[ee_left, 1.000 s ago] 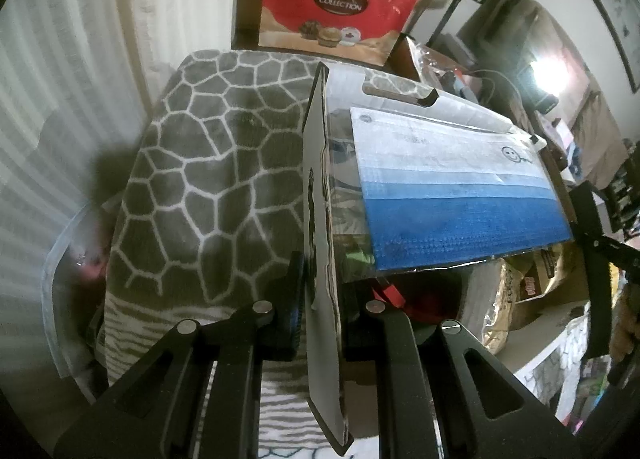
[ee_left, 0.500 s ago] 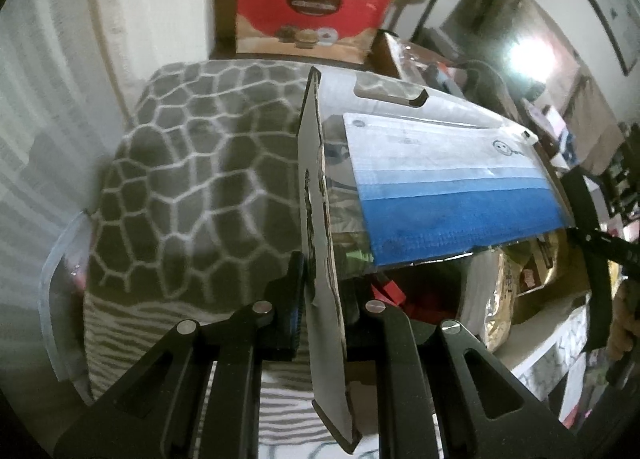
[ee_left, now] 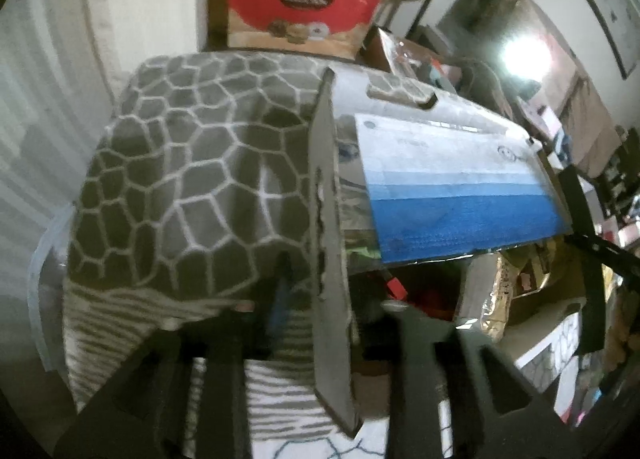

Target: Organize objects

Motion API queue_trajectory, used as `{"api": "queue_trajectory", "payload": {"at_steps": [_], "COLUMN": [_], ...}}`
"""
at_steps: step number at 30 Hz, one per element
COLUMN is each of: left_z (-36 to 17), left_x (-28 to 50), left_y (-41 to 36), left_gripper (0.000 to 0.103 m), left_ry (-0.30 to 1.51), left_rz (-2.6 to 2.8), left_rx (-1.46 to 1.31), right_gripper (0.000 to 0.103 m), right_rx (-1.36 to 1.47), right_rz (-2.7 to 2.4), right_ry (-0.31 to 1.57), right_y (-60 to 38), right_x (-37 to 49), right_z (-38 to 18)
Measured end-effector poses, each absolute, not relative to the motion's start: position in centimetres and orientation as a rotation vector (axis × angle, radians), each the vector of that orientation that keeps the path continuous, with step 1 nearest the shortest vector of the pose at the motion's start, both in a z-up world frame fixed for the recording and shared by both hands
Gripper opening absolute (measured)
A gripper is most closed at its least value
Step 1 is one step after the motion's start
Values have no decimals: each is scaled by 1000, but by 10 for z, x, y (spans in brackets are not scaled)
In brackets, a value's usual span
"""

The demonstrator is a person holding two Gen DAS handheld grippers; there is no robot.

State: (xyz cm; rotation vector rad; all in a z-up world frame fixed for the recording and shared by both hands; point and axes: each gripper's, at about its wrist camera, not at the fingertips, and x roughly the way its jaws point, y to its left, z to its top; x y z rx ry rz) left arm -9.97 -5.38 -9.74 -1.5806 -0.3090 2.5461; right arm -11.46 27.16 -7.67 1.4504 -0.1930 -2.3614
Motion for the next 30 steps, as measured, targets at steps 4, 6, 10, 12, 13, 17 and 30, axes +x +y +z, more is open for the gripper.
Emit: {"api": "queue_trajectory", "payload": {"at_steps": [4,6,10,12,13,17,30], "left_z": [-73,-59,-37,-29,-26,-19,-23], "left_x": [-84,-75,-61,-55,-52,-35,4], "left_y": [-57,-54,-42,-36,-34,-22,-14], "left_gripper": [52,60,72,79,82,98,103], "left_ry": [-303,-293,-254,-246,-244,-234,-197], "left_rz": [2616,2643,2664,2668,2668,2680,2771], "left_rx": [-1485,-1430,-1353,-1330,-1316,-1278,-1302], "right_gripper": [60,69,78,80,80,96,103], "right_rx": [1382,1343,1285,1269,1264,1232,1206], "right_rz": [-2449,-2487,-2548,-2564,-2569,-2601,-2708], "right_ry": [-141,-104,-35,-45,-52,-52,38], "right_y": [272,268,257,254,253,254,244], "right_x": [-98,-86,-64,-54,-51,-37,6], "right_z": [-59,-49,-36,-33,-33,-32,-39]}}
